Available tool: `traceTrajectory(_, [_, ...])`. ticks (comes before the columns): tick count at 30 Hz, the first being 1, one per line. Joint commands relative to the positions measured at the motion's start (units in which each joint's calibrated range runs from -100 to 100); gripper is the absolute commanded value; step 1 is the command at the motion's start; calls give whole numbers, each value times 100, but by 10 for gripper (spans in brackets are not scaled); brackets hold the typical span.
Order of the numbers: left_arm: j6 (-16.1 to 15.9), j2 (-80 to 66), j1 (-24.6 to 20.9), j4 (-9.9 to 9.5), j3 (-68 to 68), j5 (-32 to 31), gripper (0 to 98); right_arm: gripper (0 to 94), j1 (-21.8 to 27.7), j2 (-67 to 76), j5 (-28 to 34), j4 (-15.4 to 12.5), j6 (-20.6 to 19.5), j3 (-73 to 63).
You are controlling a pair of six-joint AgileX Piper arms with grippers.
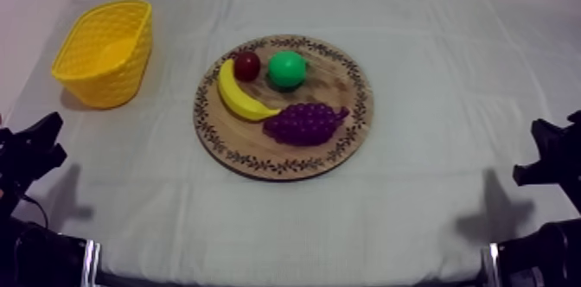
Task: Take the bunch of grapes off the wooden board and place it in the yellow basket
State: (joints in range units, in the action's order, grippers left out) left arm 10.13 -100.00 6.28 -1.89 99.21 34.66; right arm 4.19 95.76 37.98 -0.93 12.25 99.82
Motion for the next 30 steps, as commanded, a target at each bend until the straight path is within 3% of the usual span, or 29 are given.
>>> traceTrajectory(1, [0,0,-2,-4,1,2,0,3,2,0,0,-2,18,-4])
traceTrajectory(10, [-8,0,102,-4,11,2,0,3,2,0,0,-2,15,-4])
traceTrajectory(22, [41,15,1211,-1,-45,-31,0,3,2,0,0,-2,17,-4])
traceTrajectory(25, [150,175,1404,-29,-174,301,1,3,2,0,0,-2,14,-4])
traceTrajectory(30, [-280,891,1604,37,-406,478,0,3,2,0,0,-2,16,-4])
